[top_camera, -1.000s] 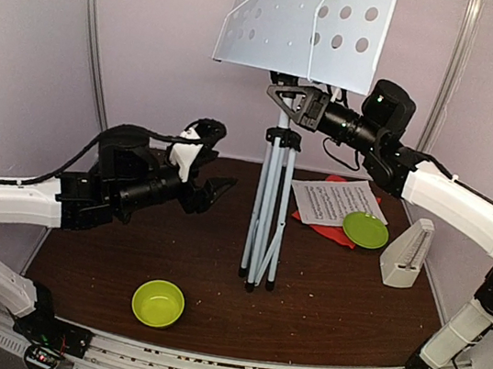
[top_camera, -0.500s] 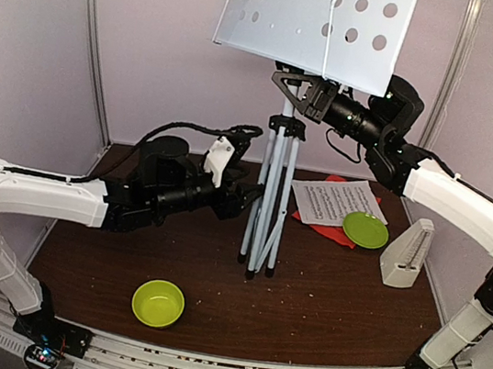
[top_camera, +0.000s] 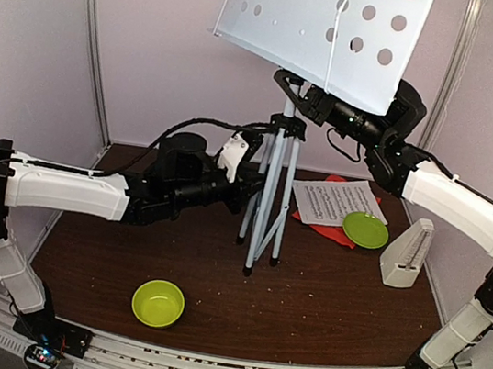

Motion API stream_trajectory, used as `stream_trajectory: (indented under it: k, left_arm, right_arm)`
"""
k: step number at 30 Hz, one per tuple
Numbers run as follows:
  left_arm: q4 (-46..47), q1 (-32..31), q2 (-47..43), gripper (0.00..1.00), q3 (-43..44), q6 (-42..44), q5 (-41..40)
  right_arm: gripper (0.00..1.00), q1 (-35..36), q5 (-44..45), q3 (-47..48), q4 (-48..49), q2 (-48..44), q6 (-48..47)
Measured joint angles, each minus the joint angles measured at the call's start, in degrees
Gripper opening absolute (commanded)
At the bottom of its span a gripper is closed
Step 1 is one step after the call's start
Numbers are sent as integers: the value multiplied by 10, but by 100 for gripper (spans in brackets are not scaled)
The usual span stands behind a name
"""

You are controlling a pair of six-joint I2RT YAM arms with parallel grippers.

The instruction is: Set up the instrument practice props

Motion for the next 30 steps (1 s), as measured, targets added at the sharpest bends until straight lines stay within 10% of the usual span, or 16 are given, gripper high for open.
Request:
stream_trajectory:
  k: [30]
  left_arm:
    - [46, 73, 101, 0, -15, 191, -20]
  right_arm:
    - [0, -1, -17, -90, -31, 6, -178]
